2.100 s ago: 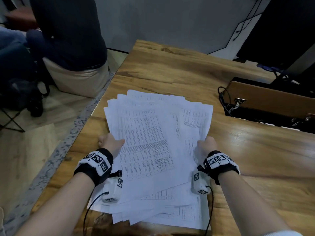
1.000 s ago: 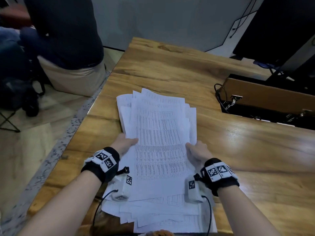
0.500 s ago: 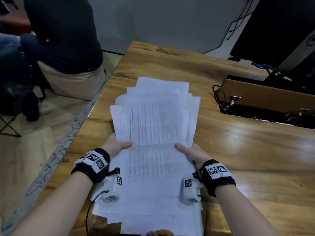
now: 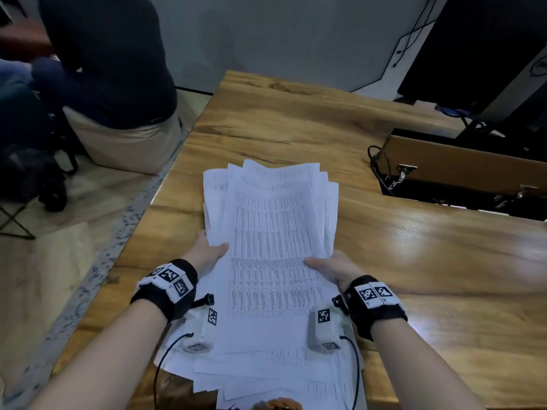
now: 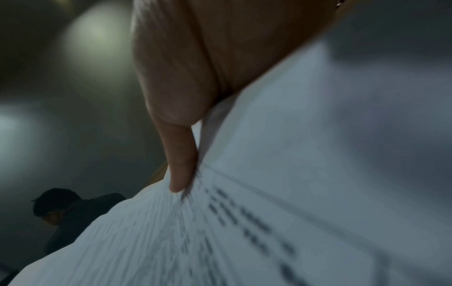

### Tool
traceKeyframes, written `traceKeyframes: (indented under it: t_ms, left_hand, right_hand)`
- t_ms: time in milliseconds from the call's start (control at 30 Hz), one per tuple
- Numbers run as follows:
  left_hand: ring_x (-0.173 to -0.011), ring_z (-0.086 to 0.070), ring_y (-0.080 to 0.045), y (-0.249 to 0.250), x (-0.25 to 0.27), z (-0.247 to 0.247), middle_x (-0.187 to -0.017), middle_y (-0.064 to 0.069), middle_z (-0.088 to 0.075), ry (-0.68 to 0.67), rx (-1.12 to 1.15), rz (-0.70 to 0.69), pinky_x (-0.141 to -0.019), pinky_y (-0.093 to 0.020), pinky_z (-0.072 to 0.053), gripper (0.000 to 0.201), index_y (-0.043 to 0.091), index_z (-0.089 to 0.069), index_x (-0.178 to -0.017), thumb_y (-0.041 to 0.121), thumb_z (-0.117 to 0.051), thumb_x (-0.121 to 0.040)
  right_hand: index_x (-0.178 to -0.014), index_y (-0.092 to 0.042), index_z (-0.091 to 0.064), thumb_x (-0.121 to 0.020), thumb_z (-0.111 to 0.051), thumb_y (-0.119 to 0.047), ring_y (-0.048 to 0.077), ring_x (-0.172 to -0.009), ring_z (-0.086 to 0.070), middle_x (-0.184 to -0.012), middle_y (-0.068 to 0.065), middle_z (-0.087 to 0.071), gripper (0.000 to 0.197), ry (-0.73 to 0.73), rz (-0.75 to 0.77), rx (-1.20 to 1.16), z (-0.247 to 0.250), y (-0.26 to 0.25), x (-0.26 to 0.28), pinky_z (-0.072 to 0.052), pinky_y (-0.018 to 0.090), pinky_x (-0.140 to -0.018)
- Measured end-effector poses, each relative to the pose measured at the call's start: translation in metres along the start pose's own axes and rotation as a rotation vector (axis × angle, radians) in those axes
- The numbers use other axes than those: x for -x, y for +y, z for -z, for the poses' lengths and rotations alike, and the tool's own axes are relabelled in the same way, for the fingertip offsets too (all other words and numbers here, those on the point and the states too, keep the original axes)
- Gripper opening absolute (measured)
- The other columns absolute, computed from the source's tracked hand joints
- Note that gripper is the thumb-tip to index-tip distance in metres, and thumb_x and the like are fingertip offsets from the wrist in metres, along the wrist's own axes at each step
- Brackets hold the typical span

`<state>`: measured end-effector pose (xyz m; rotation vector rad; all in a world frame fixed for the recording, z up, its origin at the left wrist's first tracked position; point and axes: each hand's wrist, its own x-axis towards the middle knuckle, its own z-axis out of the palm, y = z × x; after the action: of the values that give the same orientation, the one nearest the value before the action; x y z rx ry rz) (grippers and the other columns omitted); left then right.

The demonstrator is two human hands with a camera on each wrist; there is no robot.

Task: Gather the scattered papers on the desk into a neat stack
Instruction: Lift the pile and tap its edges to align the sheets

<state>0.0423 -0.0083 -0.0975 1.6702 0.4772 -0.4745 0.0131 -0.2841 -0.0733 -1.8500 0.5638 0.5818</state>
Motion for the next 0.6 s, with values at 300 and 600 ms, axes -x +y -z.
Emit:
traceKeyframes:
  t_ms: [300, 600]
  left_hand:
    - [-0.117, -0.056, -0.024, 0.069, 0.034, -0.006, -0.125, -0.005, -0.056, 0.082, 0.293, -0.462, -0.096, -0.044, -0.047, 0.05, 0.025, -0.04, -0.123, -0.001, -0.06, -0.084]
    - [-0.11, -0.06, -0.023, 0.16, 0.062, -0.018, -0.109, -0.003, -0.059, 0.248, 0.267, -0.705, -0.096, -0.034, -0.047, 0.039, 0.01, -0.045, -0.108, 0.018, -0.071, -0.079]
  right_hand:
    - [-0.107, -0.003, -0.062, -0.083, -0.065, -0.004, 0.017, -0.087, -0.067, -0.094, 0.005, -0.07, 0.025, 0.142, 0.434, -0.274, 0.024, -0.06, 0.028, -0.054, 0.034, -0.085]
    - [-0.114, -0.002, -0.059, -0.079, -0.068, 0.0, 0.013, -0.091, -0.068, -0.103, 0.006, -0.068, 0.036, 0.284, 0.858, -0.464, 0.053, -0.117, 0.039, -0.056, 0.022, -0.077]
